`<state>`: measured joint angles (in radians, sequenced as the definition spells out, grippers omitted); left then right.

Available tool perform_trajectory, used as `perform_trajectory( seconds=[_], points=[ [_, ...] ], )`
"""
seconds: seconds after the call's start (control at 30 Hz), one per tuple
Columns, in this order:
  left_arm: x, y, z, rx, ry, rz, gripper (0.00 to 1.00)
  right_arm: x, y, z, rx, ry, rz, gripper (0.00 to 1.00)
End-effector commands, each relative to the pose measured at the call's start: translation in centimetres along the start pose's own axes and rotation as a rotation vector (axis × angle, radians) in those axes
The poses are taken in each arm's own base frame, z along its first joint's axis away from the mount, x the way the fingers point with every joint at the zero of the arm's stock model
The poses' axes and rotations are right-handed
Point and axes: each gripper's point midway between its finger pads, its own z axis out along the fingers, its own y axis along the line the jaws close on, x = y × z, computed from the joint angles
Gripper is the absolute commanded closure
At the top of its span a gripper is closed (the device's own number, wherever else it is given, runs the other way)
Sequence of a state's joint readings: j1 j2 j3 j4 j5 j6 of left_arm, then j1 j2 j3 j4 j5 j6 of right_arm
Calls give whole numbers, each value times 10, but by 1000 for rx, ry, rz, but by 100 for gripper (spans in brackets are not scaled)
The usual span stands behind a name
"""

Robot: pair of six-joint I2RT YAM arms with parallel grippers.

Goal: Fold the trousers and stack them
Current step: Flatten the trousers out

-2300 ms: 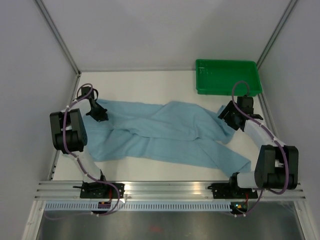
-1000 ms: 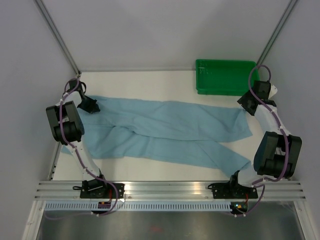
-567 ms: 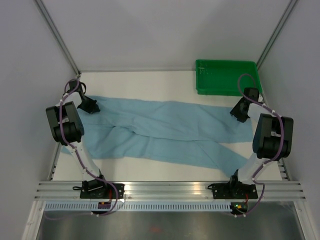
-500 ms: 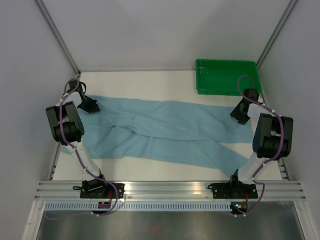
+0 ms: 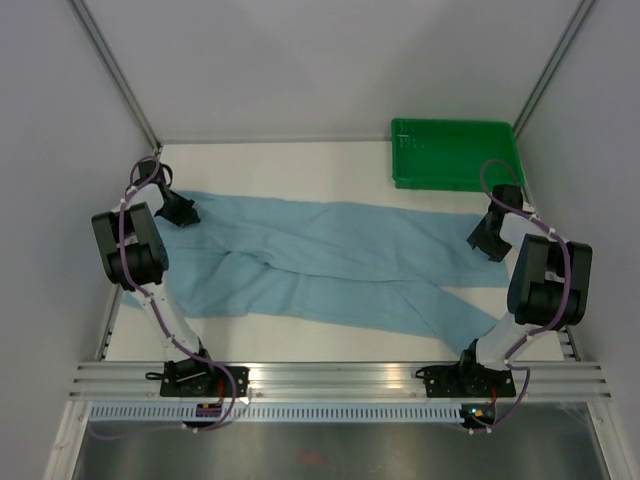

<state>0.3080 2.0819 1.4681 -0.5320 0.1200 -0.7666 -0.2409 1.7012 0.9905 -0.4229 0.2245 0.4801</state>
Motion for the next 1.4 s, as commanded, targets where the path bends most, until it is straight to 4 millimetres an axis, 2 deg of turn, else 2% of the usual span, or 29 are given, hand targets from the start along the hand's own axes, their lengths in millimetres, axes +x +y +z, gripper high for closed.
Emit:
perform_trajectory(
  seconds=[0.0, 0.1, 0.13, 0.17, 0.23, 0.27, 0.37, 0.43, 0.57, 0.67, 0.7, 0.73, 0.8, 1.07, 1.3, 1.37],
  points=[
    [-11, 4, -4, 1, -72, 152, 98, -3, 21, -9, -100, -28, -39, 44],
    [-15, -13, -28, 82, -118, 259, 98, -17, 44, -29, -155, -90, -114, 47],
    [-18, -22, -47, 125, -150, 273, 98, -29, 54, -41, -184, -133, -133, 48],
    [-12, -20, -51, 139, -150, 280, 97, -34, 60, -47, -196, -161, -166, 49],
    [-12, -34, -69, 204, -193, 330, 97, -42, 74, -59, -226, -197, -191, 49],
    [-11, -39, -82, 220, -221, 351, 96, -43, 77, -57, -237, -192, -191, 49],
    [-2, -42, -100, 227, -244, 381, 94, -40, 84, -50, -244, -163, -201, 51],
    [4, -41, -104, 225, -254, 405, 93, -32, 88, -37, -241, -119, -216, 52],
    [25, -25, -90, 191, -192, 384, 94, -9, 92, -14, -209, -32, -263, 59],
    [46, -28, -75, 212, -142, 364, 98, -1, 88, 1, -151, 14, -291, 74],
    [50, -32, -72, 211, -137, 352, 98, 1, 87, 4, -144, 23, -295, 86],
    [58, -38, -64, 208, -118, 360, 98, 3, 89, 9, -138, 37, -302, 91],
    [63, -40, -55, 179, -97, 321, 98, 1, 91, 12, -132, 44, -302, 100],
    [73, -47, -8, 120, 10, 192, 98, 4, 97, 41, -88, 86, -299, 100],
    [66, -54, 18, 83, 38, 137, 98, -22, 113, 60, -58, 49, -295, 100],
    [58, -65, 21, 93, 32, 121, 98, -26, 118, 64, -53, 55, -297, 100]
  ],
)
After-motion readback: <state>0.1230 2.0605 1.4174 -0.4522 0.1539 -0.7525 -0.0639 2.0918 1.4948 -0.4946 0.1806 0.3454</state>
